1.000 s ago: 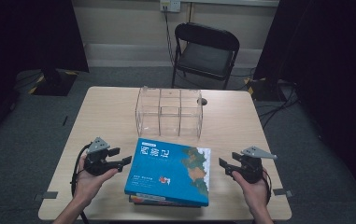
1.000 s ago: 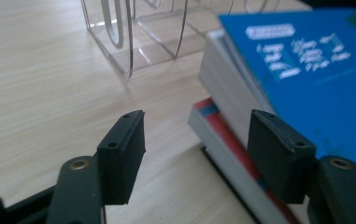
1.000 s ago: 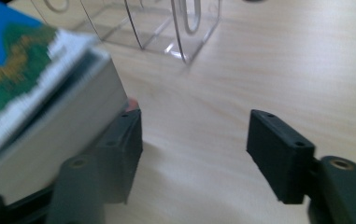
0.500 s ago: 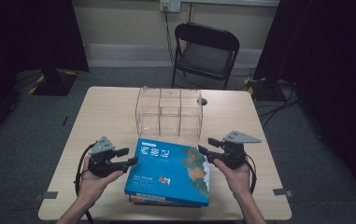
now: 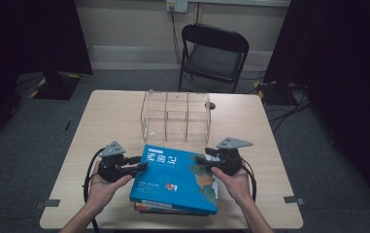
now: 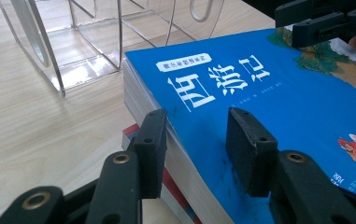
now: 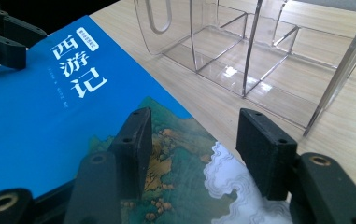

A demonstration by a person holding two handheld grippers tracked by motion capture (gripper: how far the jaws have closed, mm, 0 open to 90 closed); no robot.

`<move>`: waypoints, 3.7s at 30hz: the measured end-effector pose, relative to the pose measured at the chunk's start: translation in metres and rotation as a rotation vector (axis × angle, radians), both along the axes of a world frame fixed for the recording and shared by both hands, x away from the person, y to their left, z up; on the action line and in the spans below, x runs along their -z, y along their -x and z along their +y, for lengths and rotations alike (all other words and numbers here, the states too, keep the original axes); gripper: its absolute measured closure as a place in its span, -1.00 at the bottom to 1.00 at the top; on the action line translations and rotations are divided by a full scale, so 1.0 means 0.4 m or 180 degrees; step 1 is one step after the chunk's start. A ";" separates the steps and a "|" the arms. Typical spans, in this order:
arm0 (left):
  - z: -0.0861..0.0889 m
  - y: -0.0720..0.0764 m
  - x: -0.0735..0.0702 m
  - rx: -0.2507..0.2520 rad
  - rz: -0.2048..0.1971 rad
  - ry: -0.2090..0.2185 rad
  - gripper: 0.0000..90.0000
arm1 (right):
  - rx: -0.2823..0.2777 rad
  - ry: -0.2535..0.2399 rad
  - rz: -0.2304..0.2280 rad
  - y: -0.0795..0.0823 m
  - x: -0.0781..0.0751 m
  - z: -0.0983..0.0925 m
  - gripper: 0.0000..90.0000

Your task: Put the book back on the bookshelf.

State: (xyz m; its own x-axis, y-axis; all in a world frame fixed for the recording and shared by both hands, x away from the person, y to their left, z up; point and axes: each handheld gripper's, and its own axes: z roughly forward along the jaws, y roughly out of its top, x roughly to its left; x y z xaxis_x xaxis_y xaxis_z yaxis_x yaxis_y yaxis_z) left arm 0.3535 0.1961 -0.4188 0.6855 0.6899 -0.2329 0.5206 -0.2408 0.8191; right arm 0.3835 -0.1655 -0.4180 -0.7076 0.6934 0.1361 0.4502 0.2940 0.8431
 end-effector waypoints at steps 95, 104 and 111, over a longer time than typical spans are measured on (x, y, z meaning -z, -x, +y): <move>0.050 -0.048 0.048 -0.0085 0.0233 0.0140 -0.11 | -0.0158 -0.0155 0.0321 0.123 0.003 -0.044 0.20; -0.002 -0.122 0.042 -0.0164 0.0222 0.0091 -0.06 | -0.0112 -0.0214 0.0307 0.179 0.009 -0.057 0.15; -0.018 -0.129 0.027 -0.0133 0.0261 0.0243 -0.04 | -0.0089 -0.0103 0.0239 0.177 -0.004 -0.052 -0.01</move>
State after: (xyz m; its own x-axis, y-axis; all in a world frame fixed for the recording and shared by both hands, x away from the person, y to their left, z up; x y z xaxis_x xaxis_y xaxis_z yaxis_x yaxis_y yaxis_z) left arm 0.4052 0.1889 -0.4295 0.6329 0.6956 -0.3400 0.5950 -0.1559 0.7885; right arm 0.3129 -0.1863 -0.4164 -0.7136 0.6678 0.2116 0.5046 0.2805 0.8165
